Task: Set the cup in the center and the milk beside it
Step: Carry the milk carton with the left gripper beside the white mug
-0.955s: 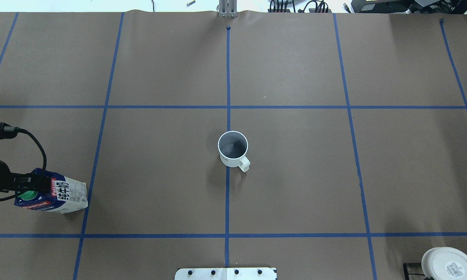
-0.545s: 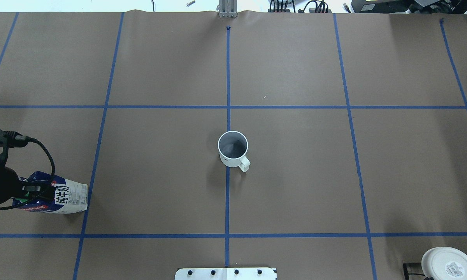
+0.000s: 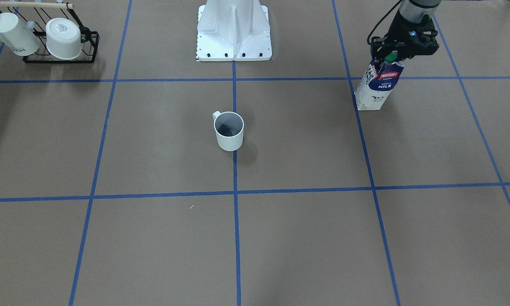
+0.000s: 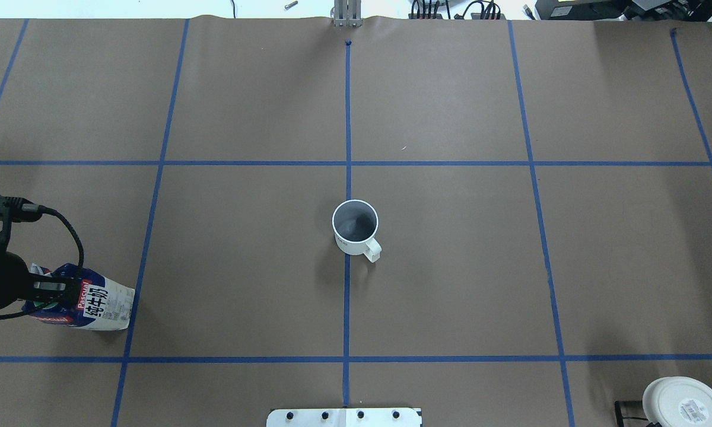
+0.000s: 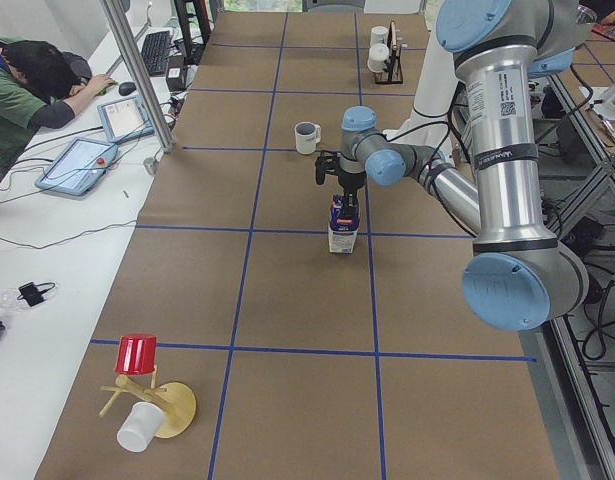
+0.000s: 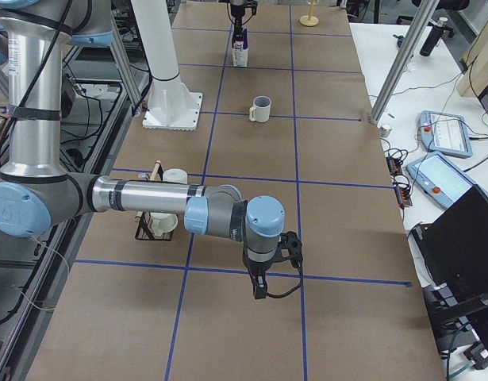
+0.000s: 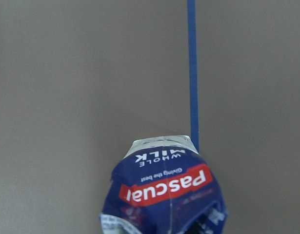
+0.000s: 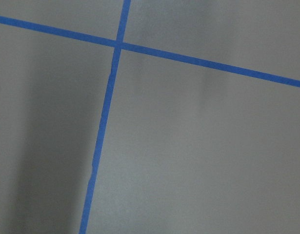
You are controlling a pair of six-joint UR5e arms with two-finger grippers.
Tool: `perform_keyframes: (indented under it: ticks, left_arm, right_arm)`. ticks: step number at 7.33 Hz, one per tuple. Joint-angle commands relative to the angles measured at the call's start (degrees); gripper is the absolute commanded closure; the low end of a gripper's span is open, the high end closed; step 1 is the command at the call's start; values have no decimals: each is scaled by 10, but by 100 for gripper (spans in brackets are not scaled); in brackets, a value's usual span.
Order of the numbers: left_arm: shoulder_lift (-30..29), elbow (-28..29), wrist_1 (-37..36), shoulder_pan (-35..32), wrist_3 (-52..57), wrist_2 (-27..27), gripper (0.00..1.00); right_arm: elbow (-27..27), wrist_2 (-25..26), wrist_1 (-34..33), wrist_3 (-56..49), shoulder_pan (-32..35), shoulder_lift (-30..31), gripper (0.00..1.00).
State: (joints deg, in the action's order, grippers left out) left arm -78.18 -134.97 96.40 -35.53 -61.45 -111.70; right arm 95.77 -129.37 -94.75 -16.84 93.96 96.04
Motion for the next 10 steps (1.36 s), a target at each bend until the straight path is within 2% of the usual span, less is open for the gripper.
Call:
perform_keyframes:
  ticks: [1,2,3,4,5,6,7,8,10]
  left_arm:
    - [-14,-32,-2,-25,-1,-28,100]
    - [-55,-24,-13,-31,-2,-33,100]
    - [-128,-23,-97,-31,-2,-32,100]
    - [-259,-12,-239,-28,-3,-29,100]
    - [-394,33,-355,-24,-14,-27,100]
    - [-484,114,-364,-21,-37,-29,100]
    - [-523,176,-344,-17,-38,-28,100]
    - [-529,215,-282,-10,-39,-17,100]
    - [-563,291,-213,-7,-39,-17,100]
  right_arm:
    - [-4,0,0,0,0,-1,0]
    - [-5,0,0,0,0,-2,0]
    - [-8,0,0,0,0,-2,0]
    - [-12,0,0,0,0,-2,0]
    - [-17,0,0,0,0,-1,0]
    - [-18,0,0,0,0,2,0]
    - [-21,0,0,0,0,2,0]
    - [-22,0,0,0,0,2,0]
    - [-23,0,0,0,0,4,0]
